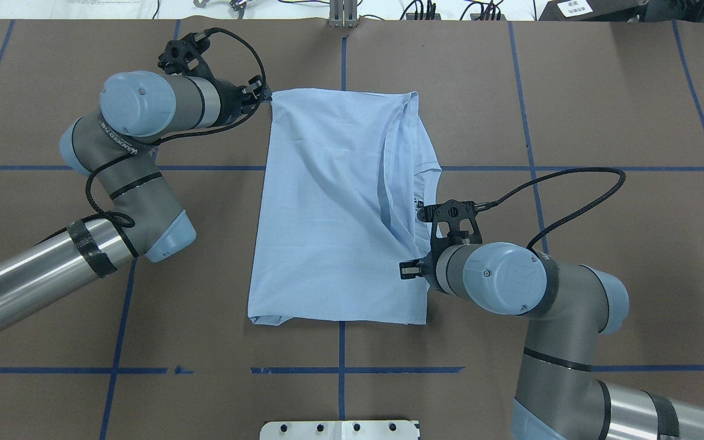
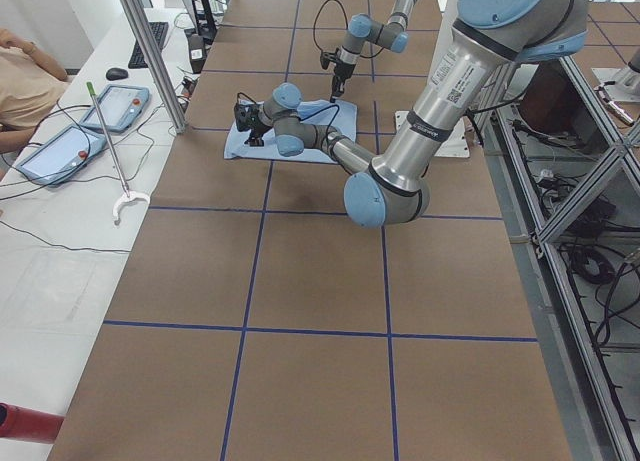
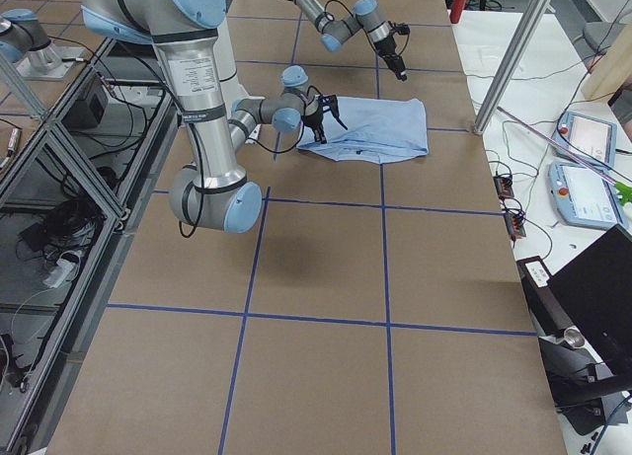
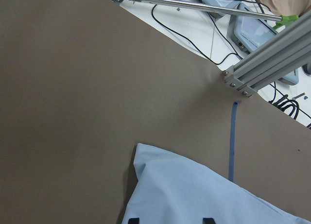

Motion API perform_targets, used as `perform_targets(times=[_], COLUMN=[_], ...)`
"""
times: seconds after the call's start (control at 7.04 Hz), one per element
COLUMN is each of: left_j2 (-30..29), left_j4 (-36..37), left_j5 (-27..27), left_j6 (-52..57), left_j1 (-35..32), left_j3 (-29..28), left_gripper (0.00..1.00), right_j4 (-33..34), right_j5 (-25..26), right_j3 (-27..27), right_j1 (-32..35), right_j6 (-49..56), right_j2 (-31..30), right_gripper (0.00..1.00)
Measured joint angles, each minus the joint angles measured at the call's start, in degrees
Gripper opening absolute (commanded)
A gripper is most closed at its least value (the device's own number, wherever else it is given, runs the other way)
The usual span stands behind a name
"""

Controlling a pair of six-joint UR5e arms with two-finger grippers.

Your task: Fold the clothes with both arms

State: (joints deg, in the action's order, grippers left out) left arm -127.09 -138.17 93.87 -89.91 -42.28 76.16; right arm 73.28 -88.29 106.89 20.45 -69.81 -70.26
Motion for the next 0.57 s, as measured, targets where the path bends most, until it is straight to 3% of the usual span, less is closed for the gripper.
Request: perform_targets(times=[0.14,0.57], left_j2=[0.00,-0.06], left_j4=[0.03,0.11], left_j5=[-0.03,-0.09], left_j6=[0.00,0.00], left_j1=[0.00,0.00], left_j3=[0.12,0.29], left_gripper=[0.53,0.53], right_j4=[-0.04,-0.07], right_j5=[0.03,0.19], right_j3=[0.14,0.53], right_j1=[-0.01,-0.57], right_j6=[-0.57,-5.41], right_j2=[-0.91,-1.35], right_gripper=[0.21,0.47])
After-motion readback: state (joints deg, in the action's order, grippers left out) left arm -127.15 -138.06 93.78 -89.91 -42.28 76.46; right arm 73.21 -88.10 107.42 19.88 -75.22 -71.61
